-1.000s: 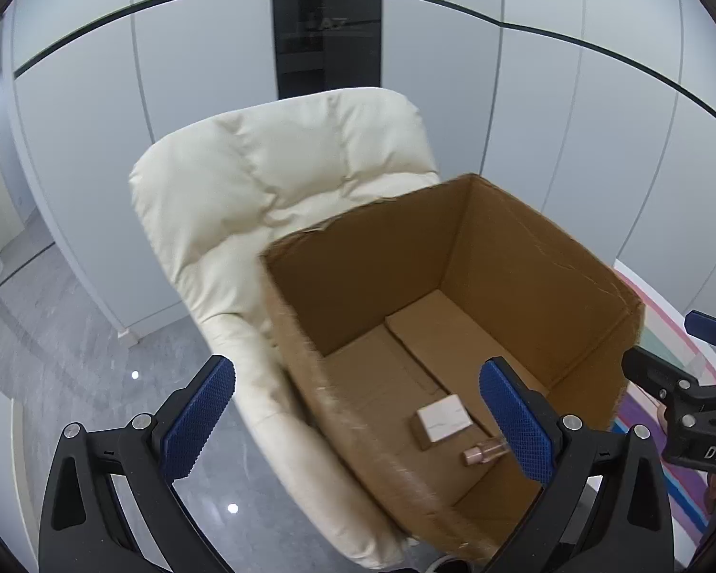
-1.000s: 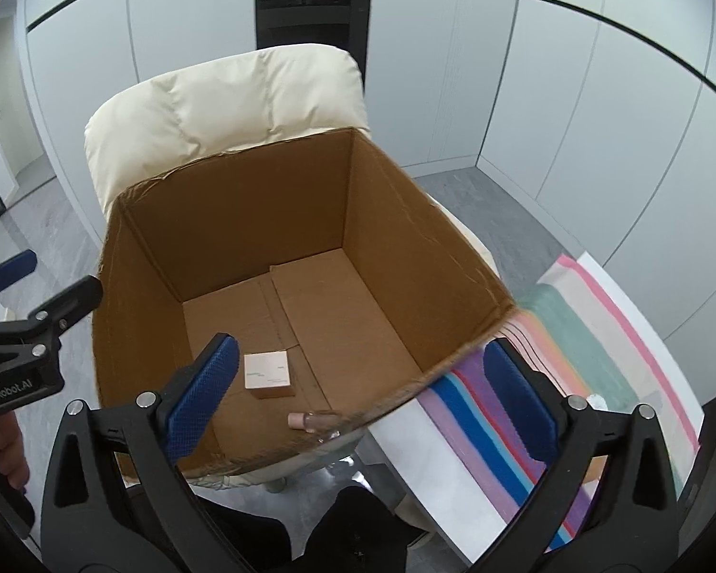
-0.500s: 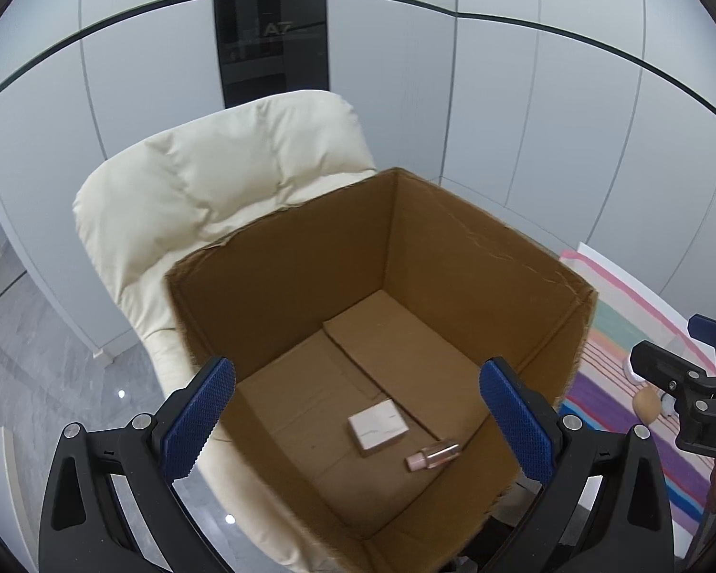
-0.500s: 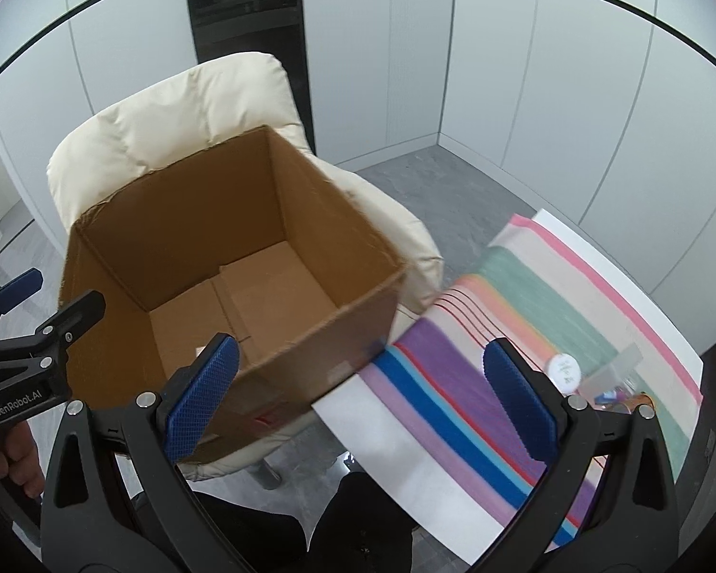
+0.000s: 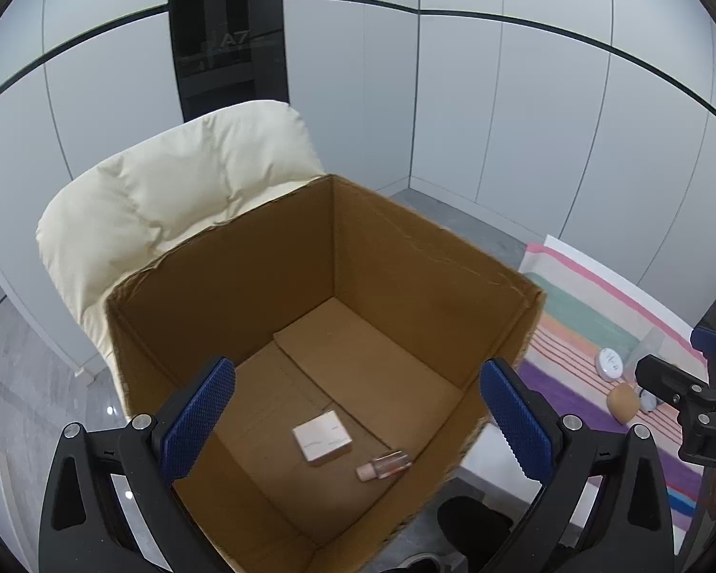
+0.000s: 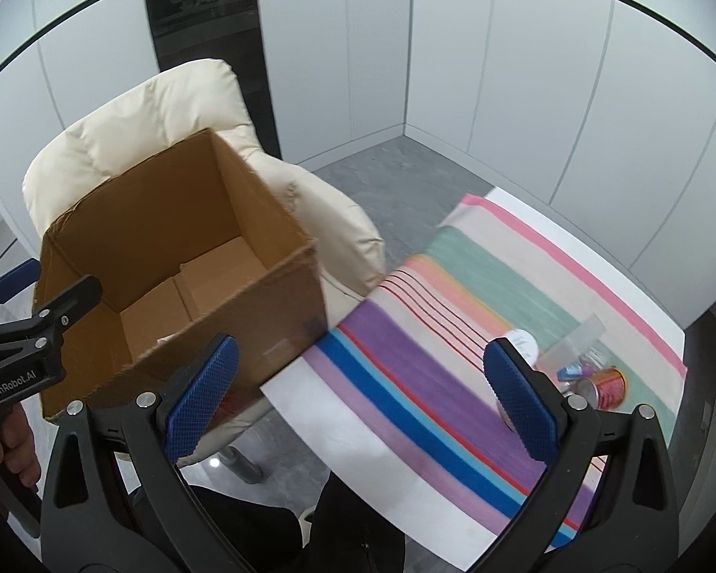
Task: Organize objects
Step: 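Move both open tools back from the cardboard box to the table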
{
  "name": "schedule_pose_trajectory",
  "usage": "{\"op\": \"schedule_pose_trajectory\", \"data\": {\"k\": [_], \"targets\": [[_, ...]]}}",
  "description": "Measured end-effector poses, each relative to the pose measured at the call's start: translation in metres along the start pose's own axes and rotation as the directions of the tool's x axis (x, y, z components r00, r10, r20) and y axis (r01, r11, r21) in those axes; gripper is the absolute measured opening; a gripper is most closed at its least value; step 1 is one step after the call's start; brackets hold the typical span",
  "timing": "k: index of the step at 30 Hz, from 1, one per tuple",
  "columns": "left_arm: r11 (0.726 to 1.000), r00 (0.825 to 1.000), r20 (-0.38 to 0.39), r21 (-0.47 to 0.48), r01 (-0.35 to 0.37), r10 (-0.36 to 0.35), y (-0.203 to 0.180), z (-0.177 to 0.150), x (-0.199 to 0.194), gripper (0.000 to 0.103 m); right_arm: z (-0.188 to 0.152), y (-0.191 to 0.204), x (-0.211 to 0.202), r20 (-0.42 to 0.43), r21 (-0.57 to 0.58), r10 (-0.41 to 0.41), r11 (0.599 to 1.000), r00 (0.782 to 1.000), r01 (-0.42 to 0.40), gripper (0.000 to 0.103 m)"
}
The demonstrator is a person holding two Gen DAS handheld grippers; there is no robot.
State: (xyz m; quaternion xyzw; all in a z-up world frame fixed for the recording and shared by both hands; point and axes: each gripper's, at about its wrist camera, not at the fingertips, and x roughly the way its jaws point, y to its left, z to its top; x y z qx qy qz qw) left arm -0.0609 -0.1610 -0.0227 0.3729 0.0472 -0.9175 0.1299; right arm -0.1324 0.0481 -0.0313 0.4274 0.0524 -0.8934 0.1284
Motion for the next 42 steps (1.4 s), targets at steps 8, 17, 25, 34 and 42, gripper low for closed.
{"op": "schedule_pose_trajectory", "data": {"k": [8,17,25,34,42], "targets": [[0.998,0.999,0.005,0.041,0.039,-0.04,-0.035,0.005,0.003,0.103,-0.011,-0.031,-0.007,-0.003,0.036,-0.034,0.999,0.999,0.034,0.103],[0.992,0.996,0.005,0.091,0.086,-0.087,-0.076,0.008,0.003,0.103,-0.024,-0.071,-0.017,-0.009,0.09,-0.073,0.993,0.997,0.074,0.103],[0.982,0.991,0.0,0.139,0.129,-0.13,-0.113,0.007,0.004,0.103,-0.039,-0.105,-0.026,-0.018,0.135,-0.106,0.985,0.994,0.108,0.103],[0.964,0.983,-0.017,0.19,0.185,-0.185,-0.159,0.004,0.003,0.103,-0.058,-0.138,-0.037,-0.031,0.18,-0.142,0.973,0.989,0.145,0.103],[0.945,0.972,-0.038,0.228,0.233,-0.23,-0.193,0.0,0.001,0.103,-0.074,-0.168,-0.05,-0.041,0.216,-0.179,0.959,0.983,0.184,0.103]]}}
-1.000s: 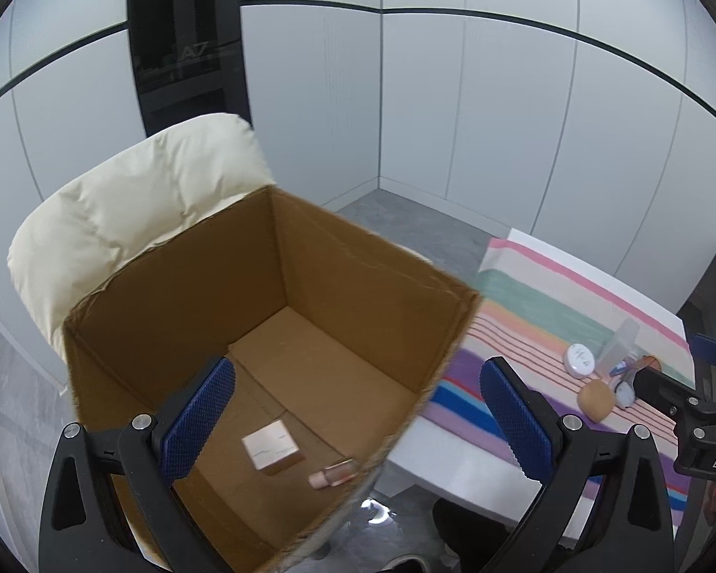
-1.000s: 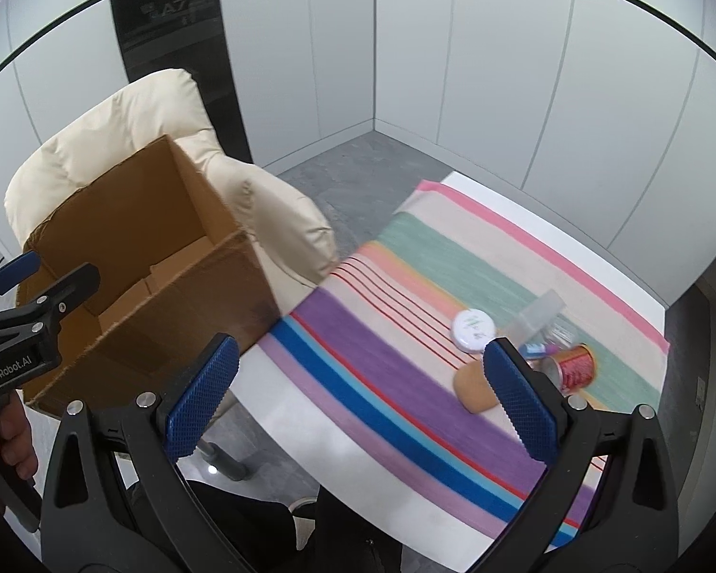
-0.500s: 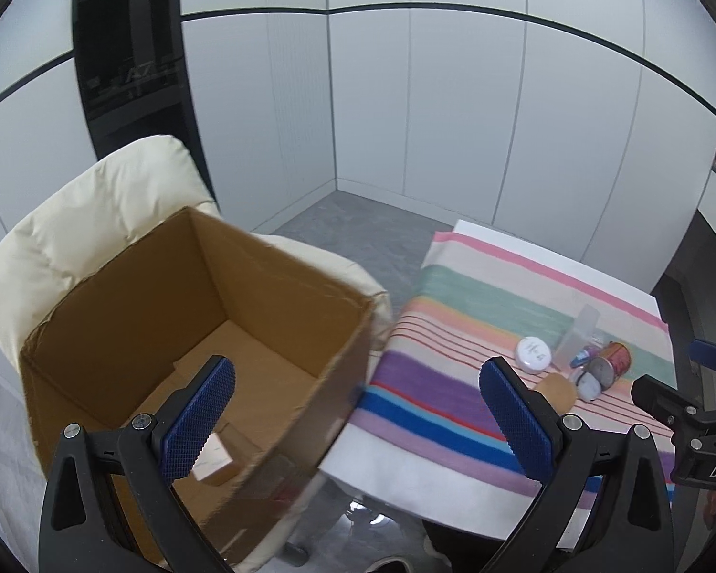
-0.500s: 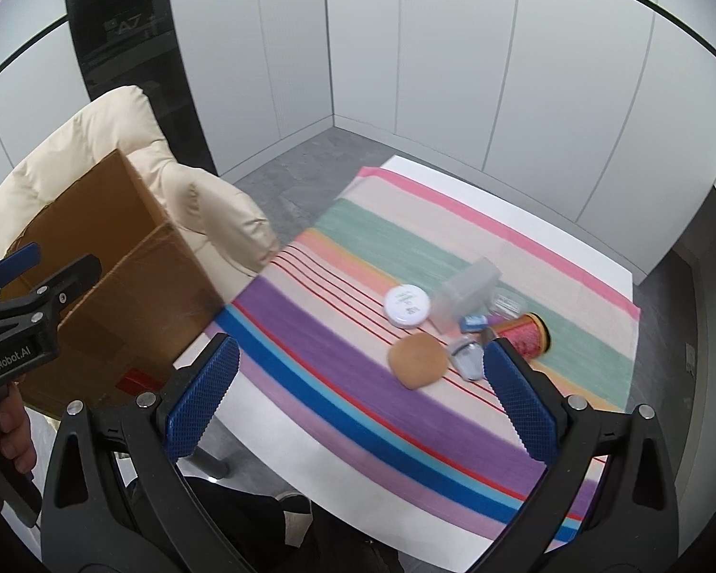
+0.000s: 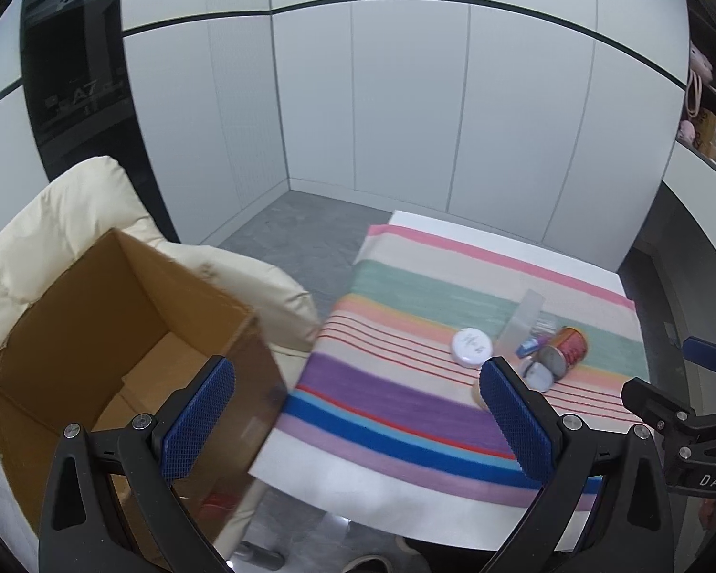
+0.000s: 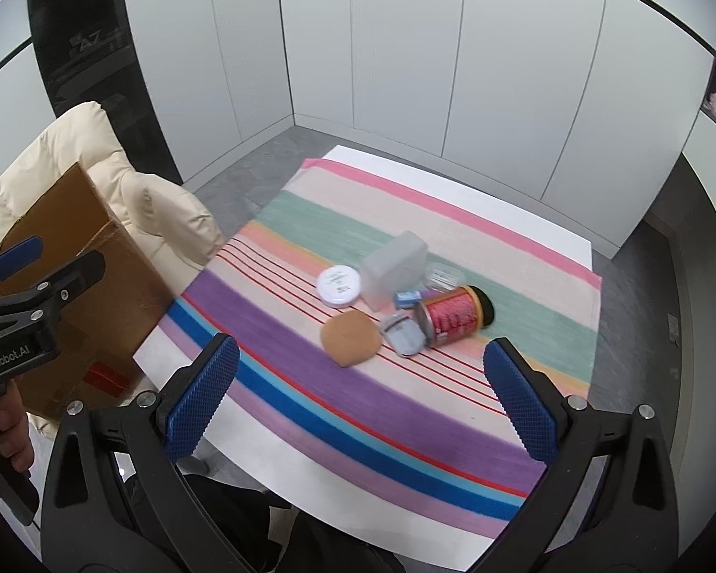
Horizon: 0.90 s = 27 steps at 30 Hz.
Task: Organize objects
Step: 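Move both open tools back from the cardboard box to the table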
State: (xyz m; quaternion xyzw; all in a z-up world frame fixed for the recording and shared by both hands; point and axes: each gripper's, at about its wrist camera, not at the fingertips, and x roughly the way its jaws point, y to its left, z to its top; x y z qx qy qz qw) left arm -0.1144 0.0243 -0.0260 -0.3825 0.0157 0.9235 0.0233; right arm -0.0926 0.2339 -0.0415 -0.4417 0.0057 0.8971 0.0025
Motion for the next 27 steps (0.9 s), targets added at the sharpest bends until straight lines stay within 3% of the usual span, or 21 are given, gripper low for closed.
{"op": "schedule_pose_trajectory", "data": {"k": [17,22,27], "targets": [[0.993,0.995,-0.057,0.087,0.081,-0.076,-0.073,-0.001,0.018,0.103,-0.025,-0.06,-0.008,-0.024,0.053,-0.058,0.997,0.998,0.059,0.103],[0.985,0.99,-0.105,0.138,0.104,-0.09,-0.097,-0.01,0.038,0.103,-0.033,-0.072,-0.003,-0.043,0.054,-0.08,0.995,0.996,0.082,0.103],[0.983,0.978,-0.191,0.144,0.116,-0.088,-0.102,-0.026,0.065,0.103,-0.038,-0.089,0.002,-0.054,0.127,-0.046,0.99,0.997,0.052,0.103]]}}
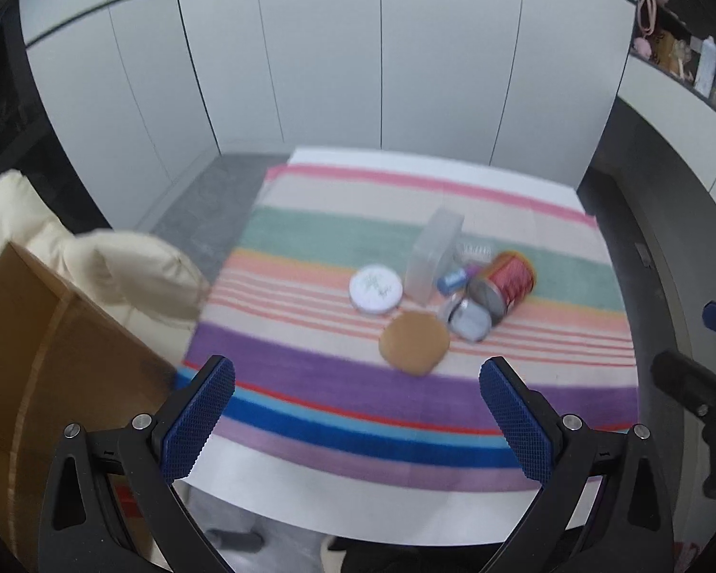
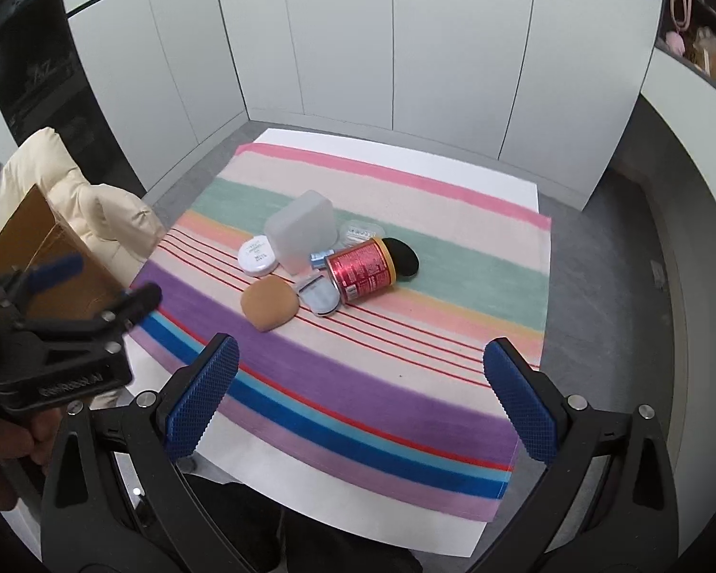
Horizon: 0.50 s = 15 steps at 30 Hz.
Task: Organize objects
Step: 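Move both open tools back from the cardboard box to the table, then grasp the tan sponge with the left tool while the right tool grasps the red can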
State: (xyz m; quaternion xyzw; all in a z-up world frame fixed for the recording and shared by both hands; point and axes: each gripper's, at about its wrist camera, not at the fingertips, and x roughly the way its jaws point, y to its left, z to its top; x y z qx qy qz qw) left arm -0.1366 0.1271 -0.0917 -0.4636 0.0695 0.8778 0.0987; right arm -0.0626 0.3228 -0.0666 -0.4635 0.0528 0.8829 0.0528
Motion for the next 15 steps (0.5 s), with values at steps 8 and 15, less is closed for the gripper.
{"op": "schedule_pose_trajectory", "data": {"k": [8,15], "targets": [[1.0,0.995,-0.101,-0.012,0.011,-0.012,0.008,0.0,0.053,0.103,-0.004,-0.007,0.047,-0.071,-0.02,-0.015,1.0,0.997,0.014,0.103],[0.997,0.986,-0.157,0.04,0.064,-0.057,-0.013,-0.005,0.104,0.102,0.003,-0.022,0.097,-0.11,-0.018,-0.025,1.0,0.994,0.023,0.103]]}}
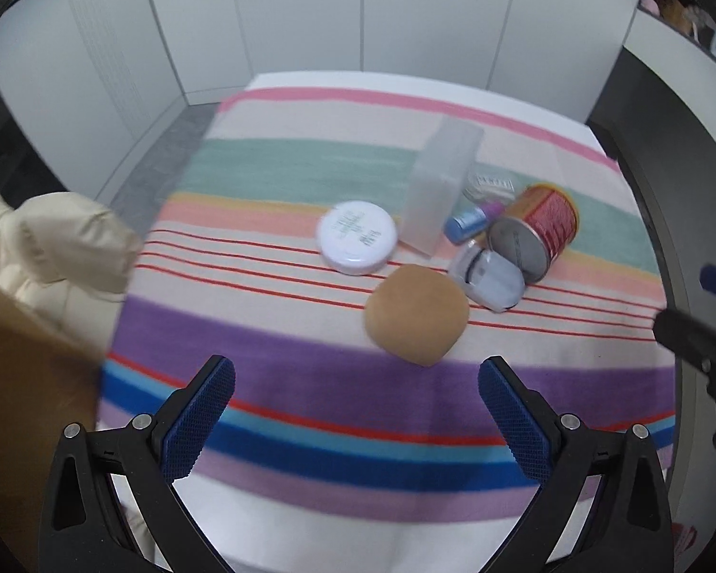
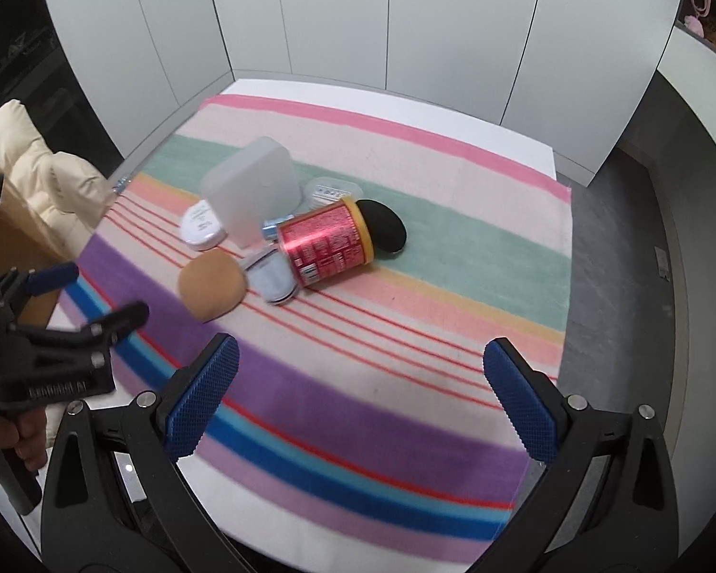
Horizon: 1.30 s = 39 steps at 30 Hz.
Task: Organize objects
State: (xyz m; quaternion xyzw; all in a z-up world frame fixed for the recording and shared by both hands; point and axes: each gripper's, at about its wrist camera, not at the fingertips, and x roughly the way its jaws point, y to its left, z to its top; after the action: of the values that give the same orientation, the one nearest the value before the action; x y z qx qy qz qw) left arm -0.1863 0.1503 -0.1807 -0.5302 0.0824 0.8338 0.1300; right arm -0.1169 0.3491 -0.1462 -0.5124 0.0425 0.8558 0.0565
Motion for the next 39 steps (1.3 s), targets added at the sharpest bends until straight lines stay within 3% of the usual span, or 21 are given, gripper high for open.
{"op": "schedule_pose_trajectory", "data": {"k": [5,9,12,14,17,18,20,21,25,39], "targets": [[0.998,0.998,-0.033,0.037,0.051,-0.05,-0.012,0.001,0.038,0.101,0.012,-0.005,0.04,-0.034,0.007,0.022,1.0,0.999,-0.021,0.103],[0.998,0.997,-0.058,0.034,0.059,-0.057,-0.012,0.002,0.064,0.094,0.022,-0.001,0.067,-0.047,-0.011,0.033,0.999,0.998,-0.034,0.103],[0.997,0.999,-0.006,0.073,0.037,-0.036,-0.017,0.005,0.069,0.09,0.03,0.004,0.085,-0.059,-0.038,0.047,0.998,0.997,-0.049,0.101],[0.995,0.999,0.021,0.088,0.043,-0.045,-0.02,0.007,0.069,0.084,0.035,0.008,0.096,-0.07,-0.062,0.056,0.996,0.996,-0.061,0.099],[0.994,0.997,0.045,0.094,0.059,-0.064,-0.021,0.013,0.068,0.065,0.042,0.014,0.108,-0.065,-0.085,0.07,0.994,0.995,-0.075,0.098],[0.994,0.996,0.048,0.085,0.065,-0.069,-0.02,0.014,0.068,0.062,0.045,0.015,0.112,-0.064,-0.092,0.075,0.992,0.995,-0.081,0.095],[0.994,0.994,0.039,0.048,0.097,-0.099,-0.016,0.018,0.067,0.061,0.049,0.019,0.119,-0.079,-0.104,0.079,0.991,0.994,-0.087,0.072],[0.994,0.994,0.035,0.038,0.104,-0.105,-0.015,0.019,0.067,0.058,0.051,0.02,0.122,-0.089,-0.106,0.085,0.99,0.992,-0.094,0.068],[0.994,0.994,0.026,0.024,0.105,-0.106,-0.015,0.021,0.06,0.056,0.053,0.022,0.118,-0.069,-0.098,0.119,0.987,0.99,-0.126,0.066],[0.994,0.993,0.062,0.048,0.096,-0.098,-0.023,0.03,0.006,0.056,0.036,0.009,0.067,-0.054,0.002,0.079,0.997,0.995,-0.079,0.065]]}}
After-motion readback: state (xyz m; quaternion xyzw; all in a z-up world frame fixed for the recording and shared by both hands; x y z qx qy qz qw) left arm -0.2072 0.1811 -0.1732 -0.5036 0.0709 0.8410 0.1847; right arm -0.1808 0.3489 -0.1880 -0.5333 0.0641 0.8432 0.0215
